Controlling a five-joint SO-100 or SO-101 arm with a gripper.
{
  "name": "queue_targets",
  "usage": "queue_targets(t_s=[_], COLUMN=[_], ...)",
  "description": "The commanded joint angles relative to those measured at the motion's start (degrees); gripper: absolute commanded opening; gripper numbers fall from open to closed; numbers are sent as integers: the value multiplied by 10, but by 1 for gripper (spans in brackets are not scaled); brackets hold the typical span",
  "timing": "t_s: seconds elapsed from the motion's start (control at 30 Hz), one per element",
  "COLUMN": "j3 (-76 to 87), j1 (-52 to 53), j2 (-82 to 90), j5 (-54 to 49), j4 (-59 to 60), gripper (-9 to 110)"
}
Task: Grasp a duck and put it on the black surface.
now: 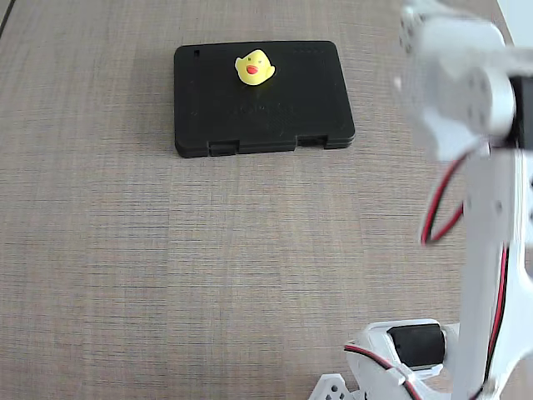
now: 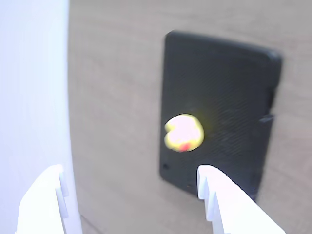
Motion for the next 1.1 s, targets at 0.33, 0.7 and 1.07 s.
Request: queue_targets(t_s=[0.33,0.7,1.07], j3=[575,622,621], j1=[94,101,75], j2=[521,519,520], j5=[4,8,8], j4=[-59,-61,-59], gripper=[27,27,27])
